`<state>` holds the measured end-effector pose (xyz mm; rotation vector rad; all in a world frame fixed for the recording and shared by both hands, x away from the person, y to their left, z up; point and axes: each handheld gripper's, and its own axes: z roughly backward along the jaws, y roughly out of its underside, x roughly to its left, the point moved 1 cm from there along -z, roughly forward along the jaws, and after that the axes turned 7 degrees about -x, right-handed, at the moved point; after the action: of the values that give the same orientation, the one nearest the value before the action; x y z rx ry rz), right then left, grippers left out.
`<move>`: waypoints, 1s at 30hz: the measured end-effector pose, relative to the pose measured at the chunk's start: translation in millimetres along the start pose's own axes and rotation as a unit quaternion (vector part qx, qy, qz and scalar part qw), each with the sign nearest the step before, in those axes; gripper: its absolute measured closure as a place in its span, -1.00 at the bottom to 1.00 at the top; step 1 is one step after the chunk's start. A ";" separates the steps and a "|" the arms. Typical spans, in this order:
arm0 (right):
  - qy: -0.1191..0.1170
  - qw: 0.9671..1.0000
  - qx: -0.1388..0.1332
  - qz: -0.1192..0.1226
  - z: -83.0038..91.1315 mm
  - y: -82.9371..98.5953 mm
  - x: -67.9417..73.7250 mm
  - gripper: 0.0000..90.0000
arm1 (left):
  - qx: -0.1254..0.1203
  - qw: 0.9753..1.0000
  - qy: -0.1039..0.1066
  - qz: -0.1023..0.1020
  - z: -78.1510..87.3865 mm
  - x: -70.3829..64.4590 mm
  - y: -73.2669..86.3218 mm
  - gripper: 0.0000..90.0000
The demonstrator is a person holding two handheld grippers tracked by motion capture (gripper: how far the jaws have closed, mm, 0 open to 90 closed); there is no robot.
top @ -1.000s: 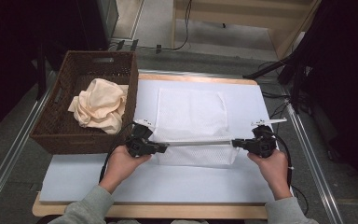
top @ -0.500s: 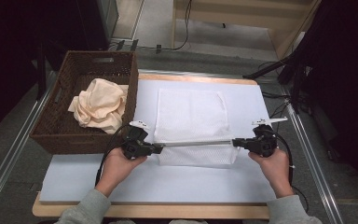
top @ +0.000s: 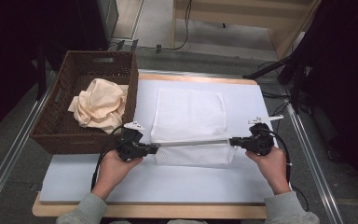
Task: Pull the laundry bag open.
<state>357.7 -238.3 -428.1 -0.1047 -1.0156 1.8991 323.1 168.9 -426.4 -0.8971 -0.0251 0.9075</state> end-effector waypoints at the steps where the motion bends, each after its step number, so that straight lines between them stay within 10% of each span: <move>1: 0.000 1.000 0.000 -0.002 0.3 0.1 -1.1 0.92 | -0.001 1.000 -0.003 0.003 1.8 1.6 0.7 0.93; 8: 0.002 1.000 0.004 -0.003 1.5 2.4 -8.1 0.91 | -0.011 1.000 -0.022 0.002 17.2 4.2 5.1 0.93; 30: 0.017 0.999 0.042 -0.004 -21.7 19.0 0.4 0.89 | 0.048 0.998 -0.007 -0.030 -36.4 -9.6 3.5 0.91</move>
<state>354.2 -228.9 -455.1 -0.0836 -0.9125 1.9236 328.1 139.2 -449.2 -0.7960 -0.0196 0.8525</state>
